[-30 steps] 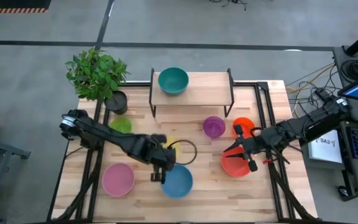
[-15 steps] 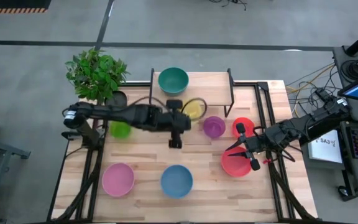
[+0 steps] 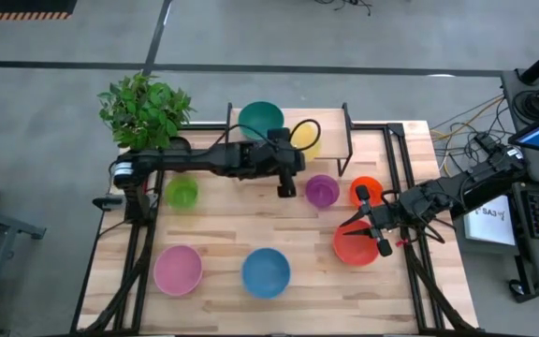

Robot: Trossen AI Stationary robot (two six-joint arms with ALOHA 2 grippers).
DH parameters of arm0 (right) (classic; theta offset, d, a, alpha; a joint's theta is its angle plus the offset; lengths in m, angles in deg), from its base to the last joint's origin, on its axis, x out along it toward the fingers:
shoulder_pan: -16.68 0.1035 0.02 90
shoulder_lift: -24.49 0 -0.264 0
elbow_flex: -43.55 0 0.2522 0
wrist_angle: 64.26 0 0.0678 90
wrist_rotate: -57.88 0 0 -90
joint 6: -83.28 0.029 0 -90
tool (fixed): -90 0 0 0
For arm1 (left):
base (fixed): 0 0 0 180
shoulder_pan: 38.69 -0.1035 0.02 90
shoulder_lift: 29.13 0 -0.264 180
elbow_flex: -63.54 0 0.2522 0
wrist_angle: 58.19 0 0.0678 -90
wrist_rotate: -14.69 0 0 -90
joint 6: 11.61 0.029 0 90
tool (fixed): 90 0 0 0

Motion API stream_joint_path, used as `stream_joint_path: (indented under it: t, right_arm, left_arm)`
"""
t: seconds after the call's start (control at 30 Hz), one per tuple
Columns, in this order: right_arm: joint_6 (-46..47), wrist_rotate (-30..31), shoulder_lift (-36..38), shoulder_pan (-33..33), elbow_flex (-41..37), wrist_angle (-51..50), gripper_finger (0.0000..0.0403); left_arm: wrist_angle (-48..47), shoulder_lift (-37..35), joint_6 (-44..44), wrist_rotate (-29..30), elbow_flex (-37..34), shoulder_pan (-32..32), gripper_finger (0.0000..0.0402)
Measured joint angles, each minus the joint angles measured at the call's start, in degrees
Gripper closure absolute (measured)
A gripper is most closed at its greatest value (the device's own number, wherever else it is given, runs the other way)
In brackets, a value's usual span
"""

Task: Place and stack bowls onto a shelf
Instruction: Put the small yellow bowl on the shelf

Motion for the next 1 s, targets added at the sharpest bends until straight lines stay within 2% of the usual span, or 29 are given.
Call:
stream_joint_path:
  t: [0.13,0.27,0.37,0.63,0.8,1.0]
  right_arm:
    - [-0.07,-0.01,0.07,0.0,0.0,0.11,0.0319]
    - [-0.26,-0.22,0.06,0.0,0.02,0.12,0.0319]
    - [-0.27,-0.25,0.13,0.0,0.04,0.17,0.0319]
    - [-0.24,-1.54,0.42,0.0,0.07,0.17,0.0319]
    - [-0.5,-1.73,0.46,0.02,0.08,0.06,0.0319]
    - [-1.11,-1.74,0.48,0.02,0.09,-0.06,0.0319]
  left_arm:
    - [1.31,2.59,1.86,-0.02,1.4,-0.75,0.0401]
    - [0.52,6.76,4.27,-0.02,6.36,-1.47,0.0401]
    - [-3.48,10.96,6.77,-0.02,12.88,-2.14,0.0401]
    - [-21.54,24.07,7.58,-0.02,34.52,-4.9,0.0401]
    - [-16.49,23.2,9.22,1.08,28.4,-6.18,0.0401]
    - [-14.72,23.02,7.65,1.2,26.22,-7.69,0.0401]
